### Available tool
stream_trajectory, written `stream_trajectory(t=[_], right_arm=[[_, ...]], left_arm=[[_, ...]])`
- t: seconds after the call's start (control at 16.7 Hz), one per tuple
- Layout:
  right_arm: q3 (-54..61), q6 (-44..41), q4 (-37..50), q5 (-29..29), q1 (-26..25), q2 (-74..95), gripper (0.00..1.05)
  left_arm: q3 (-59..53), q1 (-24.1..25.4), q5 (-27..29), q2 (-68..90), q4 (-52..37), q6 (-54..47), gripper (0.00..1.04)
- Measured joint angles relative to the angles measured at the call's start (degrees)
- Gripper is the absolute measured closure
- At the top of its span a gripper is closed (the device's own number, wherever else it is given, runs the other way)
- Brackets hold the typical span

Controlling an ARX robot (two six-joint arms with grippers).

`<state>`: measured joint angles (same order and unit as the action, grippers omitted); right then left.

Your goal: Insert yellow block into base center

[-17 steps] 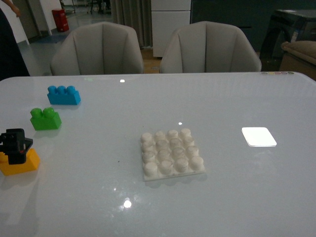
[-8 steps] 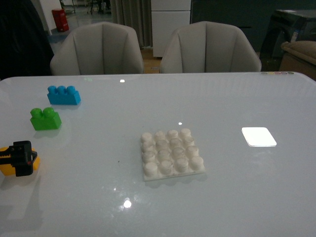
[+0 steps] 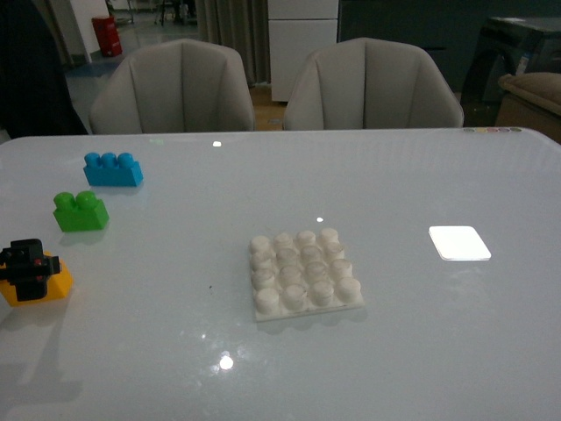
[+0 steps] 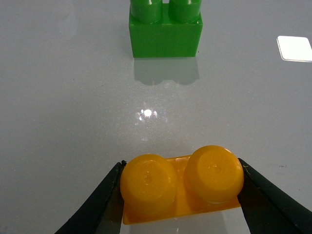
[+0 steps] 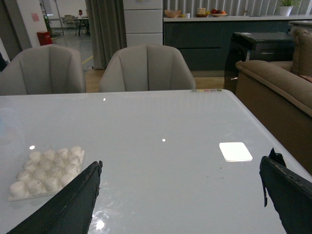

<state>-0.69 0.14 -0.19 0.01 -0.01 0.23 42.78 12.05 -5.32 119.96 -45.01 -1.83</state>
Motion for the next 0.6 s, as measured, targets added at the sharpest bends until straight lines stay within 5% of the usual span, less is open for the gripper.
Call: stream_trajectory(t=[0.36,0.6], right_arm=[[0.0,0.0,0.0,0.0,0.0,0.0,0.06],[0.0,0.0,0.0,0.0,0.0,0.0,0.06]], left_arm=[[-0.5,-0.6,0.0,-0.6,0.0,0.0,0.46],[-3.8,-5.4,0.7,-8.3,0.4,0.1,0.46]])
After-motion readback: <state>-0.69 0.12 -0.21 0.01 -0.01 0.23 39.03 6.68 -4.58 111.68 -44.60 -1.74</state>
